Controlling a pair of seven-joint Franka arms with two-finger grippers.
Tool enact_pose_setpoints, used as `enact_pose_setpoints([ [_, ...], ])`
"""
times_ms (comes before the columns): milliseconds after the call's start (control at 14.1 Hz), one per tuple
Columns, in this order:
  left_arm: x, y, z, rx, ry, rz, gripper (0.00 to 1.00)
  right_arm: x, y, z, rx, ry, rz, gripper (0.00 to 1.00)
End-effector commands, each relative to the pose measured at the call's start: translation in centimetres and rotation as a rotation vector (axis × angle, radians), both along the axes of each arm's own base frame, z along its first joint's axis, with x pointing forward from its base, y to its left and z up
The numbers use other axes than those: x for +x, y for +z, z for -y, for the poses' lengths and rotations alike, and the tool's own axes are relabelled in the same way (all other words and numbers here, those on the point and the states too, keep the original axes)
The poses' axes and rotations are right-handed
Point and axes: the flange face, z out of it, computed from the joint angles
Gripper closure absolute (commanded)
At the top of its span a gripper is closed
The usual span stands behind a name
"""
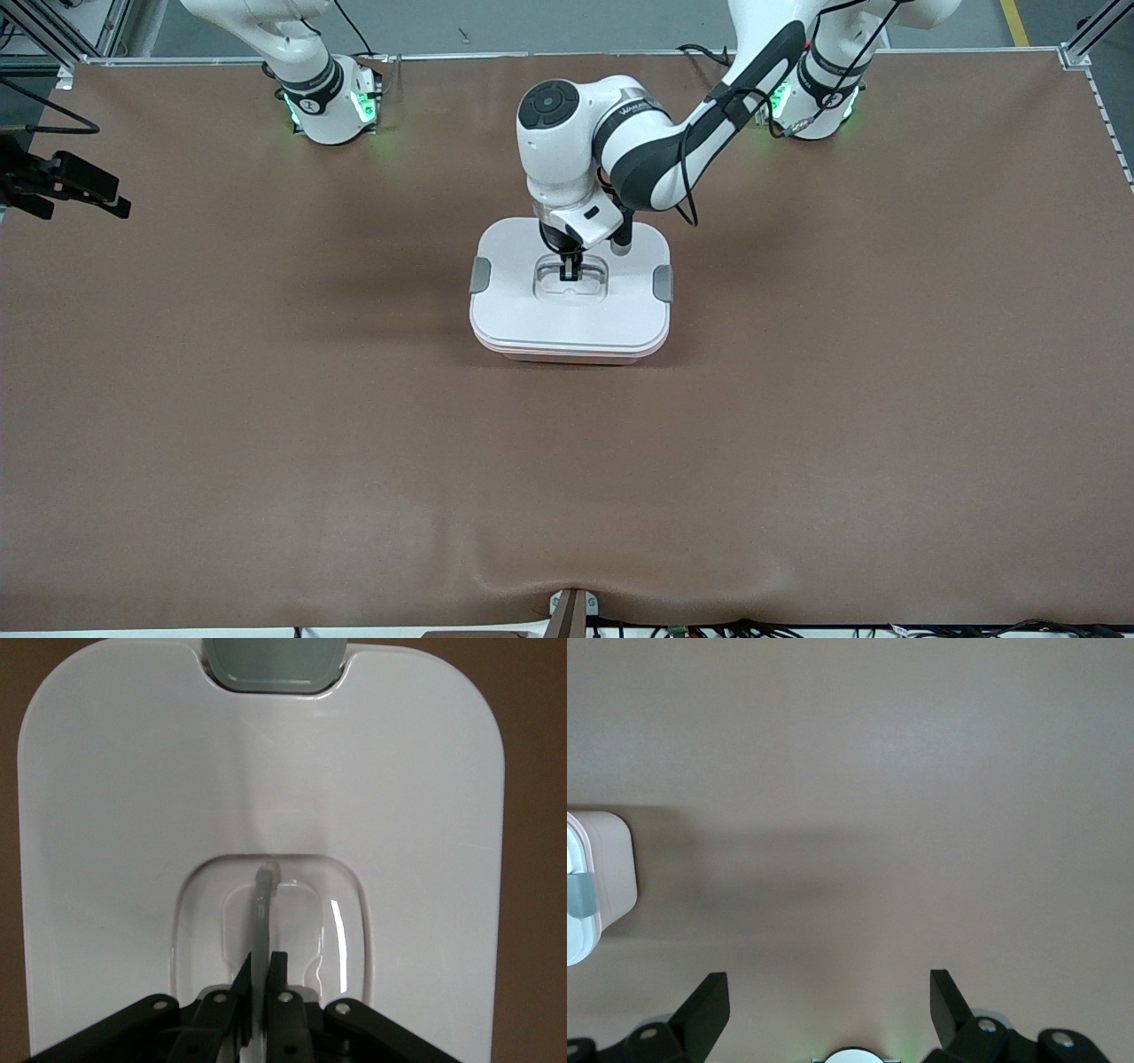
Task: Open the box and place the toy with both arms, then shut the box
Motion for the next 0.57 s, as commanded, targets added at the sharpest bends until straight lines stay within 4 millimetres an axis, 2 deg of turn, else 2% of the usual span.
enact_pose_setpoints([
  [0,0.20,0.49,-0.14,0.004,-0.030,0.025,1.00,-0.68,0.49,-0.16,-0.017,-0.002,0.003,0.00],
  [495,0.90,0.60,-0.28,-0.011,-0.009,0.029,1.00,-0.63,0.41,-0.18,-0.016,-0.002,0.002,0.00],
])
